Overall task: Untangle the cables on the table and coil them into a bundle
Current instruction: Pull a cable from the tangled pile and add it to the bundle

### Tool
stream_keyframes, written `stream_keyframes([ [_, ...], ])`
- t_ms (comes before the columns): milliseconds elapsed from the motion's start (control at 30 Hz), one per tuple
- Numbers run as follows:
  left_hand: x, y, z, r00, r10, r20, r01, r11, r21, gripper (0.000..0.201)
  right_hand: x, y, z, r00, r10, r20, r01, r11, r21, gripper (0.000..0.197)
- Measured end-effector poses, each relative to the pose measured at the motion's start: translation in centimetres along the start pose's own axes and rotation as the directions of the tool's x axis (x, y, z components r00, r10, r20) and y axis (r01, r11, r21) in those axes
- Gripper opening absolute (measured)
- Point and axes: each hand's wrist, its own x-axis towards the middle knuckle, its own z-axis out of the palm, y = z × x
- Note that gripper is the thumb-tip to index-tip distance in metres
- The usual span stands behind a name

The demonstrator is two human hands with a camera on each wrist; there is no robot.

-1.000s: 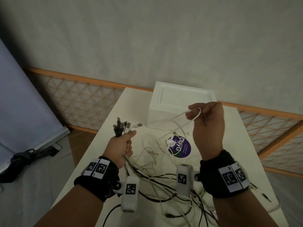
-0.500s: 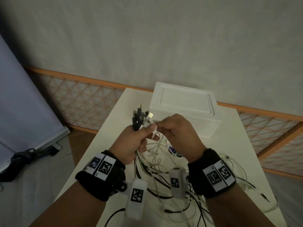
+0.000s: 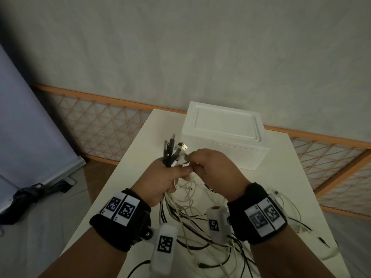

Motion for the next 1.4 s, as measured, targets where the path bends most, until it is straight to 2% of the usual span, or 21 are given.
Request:
stream_keyframes([
  [133, 1.0, -0.6, -2.3, 0.959, -0.004, -0.282, -0.067, 0.969, -0.239, 0.018, -1.0, 1.3, -1.3, 0.973, 0.231, -0.005, -0.23, 0.968, 0.101, 0.014],
  [267, 1.8, -1.7, -6.2, 0.888, -0.07, -0.455, -0.099, 0.936, -0.337, 0.021, -2.8, 3.1, -2.2, 0.945, 0.311, 0.1, -0.302, 0.949, -0.09, 0.021],
  [333, 2.1, -2.5, -8.2, 0.843, -0.145, -0.518, -0.077, 0.92, -0.384, 0.023, -4.2, 4.0, -2.8, 0.923, 0.377, 0.076, -0.36, 0.917, -0.174, 0.034],
  [400, 2.1, -3.3, -9.7, 0.81, -0.2, -0.551, -0.056, 0.909, -0.412, 0.025, -5.8, 5.3, -3.7, 0.903, 0.43, -0.022, -0.429, 0.897, -0.105, 0.04],
  [467, 2.0, -4.2, -10.3, 0.802, -0.204, -0.561, -0.029, 0.925, -0.379, 0.023, -7.0, 6.0, -4.2, 0.894, 0.432, -0.121, -0.44, 0.897, -0.047, 0.042],
  [600, 2.0, -5.5, -9.9, 0.827, -0.177, -0.534, -0.001, 0.948, -0.317, 0.02, -8.1, 5.9, -4.8, 0.876, 0.42, -0.237, -0.459, 0.877, -0.143, 0.047],
  [667, 1.8, -5.6, -10.4, 0.818, -0.18, -0.547, -0.021, 0.94, -0.341, 0.02, -8.9, 6.0, -5.9, 0.847, 0.425, -0.32, -0.505, 0.831, -0.233, 0.056],
  [767, 1.0, -5.6, -11.1, 0.83, -0.136, -0.541, -0.064, 0.94, -0.336, 0.017, -10.9, 6.7, -8.2, 0.732, 0.491, -0.473, -0.648, 0.717, -0.258, 0.061],
  [833, 0.4, -5.6, -11.0, 0.854, -0.093, -0.511, -0.08, 0.948, -0.307, 0.005, -13.0, 7.9, -9.2, 0.615, 0.57, -0.545, -0.767, 0.591, -0.248, 0.056],
  [867, 0.3, -5.7, -11.1, 0.856, -0.085, -0.509, -0.085, 0.949, -0.302, 0.008, -14.1, 8.8, -9.6, 0.552, 0.607, -0.572, -0.819, 0.525, -0.233, 0.055],
  [933, 0.1, -5.7, -11.1, 0.849, -0.094, -0.521, -0.099, 0.939, -0.331, 0.014, -16.2, 10.4, -10.3, 0.444, 0.694, -0.567, -0.895, 0.379, -0.236, 0.055],
  [1000, -0.2, -5.3, -10.8, 0.85, -0.098, -0.518, -0.135, 0.91, -0.393, 0.012, -17.7, 11.4, -10.4, 0.389, 0.788, -0.477, -0.891, 0.192, -0.411, 0.059],
  [1033, -0.4, -5.0, -10.3, 0.859, -0.098, -0.502, -0.148, 0.892, -0.426, 0.018, -17.5, 11.5, -10.1, 0.378, 0.818, -0.433, -0.86, 0.138, -0.491, 0.054],
  [1067, -0.6, -4.5, -9.7, 0.872, -0.091, -0.48, -0.157, 0.878, -0.452, 0.023, -16.9, 11.1, -9.6, 0.417, 0.814, -0.405, -0.837, 0.17, -0.52, 0.043],
  [1100, -1.0, -3.9, -8.7, 0.89, -0.074, -0.451, -0.165, 0.868, -0.468, 0.026, -15.8, 10.5, -8.6, 0.498, 0.78, -0.379, -0.822, 0.287, -0.492, 0.038],
  [1133, -1.4, -3.4, -7.7, 0.91, -0.043, -0.412, -0.173, 0.863, -0.474, 0.027, -14.3, 9.2, -7.6, 0.598, 0.728, -0.336, -0.787, 0.453, -0.419, 0.042],
  [1200, -2.1, -2.4, -5.5, 0.948, 0.029, -0.315, -0.18, 0.868, -0.462, 0.028, -10.4, 4.8, -4.9, 0.781, 0.59, -0.204, -0.622, 0.76, -0.186, 0.066],
  [1267, -2.9, -1.5, -3.2, 0.974, 0.118, -0.191, -0.193, 0.875, -0.444, 0.028, -6.7, -0.3, -1.9, 0.906, 0.419, 0.064, -0.422, 0.905, 0.057, 0.093],
  [1300, -3.3, -1.2, -2.1, 0.98, 0.159, -0.119, -0.196, 0.868, -0.456, 0.031, -5.3, -2.4, 0.2, 0.926, 0.31, 0.213, -0.336, 0.937, 0.095, 0.099],
  [1333, -3.6, -0.9, -1.3, 0.979, 0.196, -0.053, -0.197, 0.859, -0.472, 0.035, -4.1, -4.2, 2.3, 0.925, 0.2, 0.323, -0.244, 0.964, 0.104, 0.095],
  [1400, -4.1, -0.4, -0.4, 0.969, 0.247, 0.015, -0.213, 0.864, -0.457, 0.041, -2.8, -6.0, 5.5, 0.903, 0.11, 0.416, -0.157, 0.984, 0.082, 0.055],
])
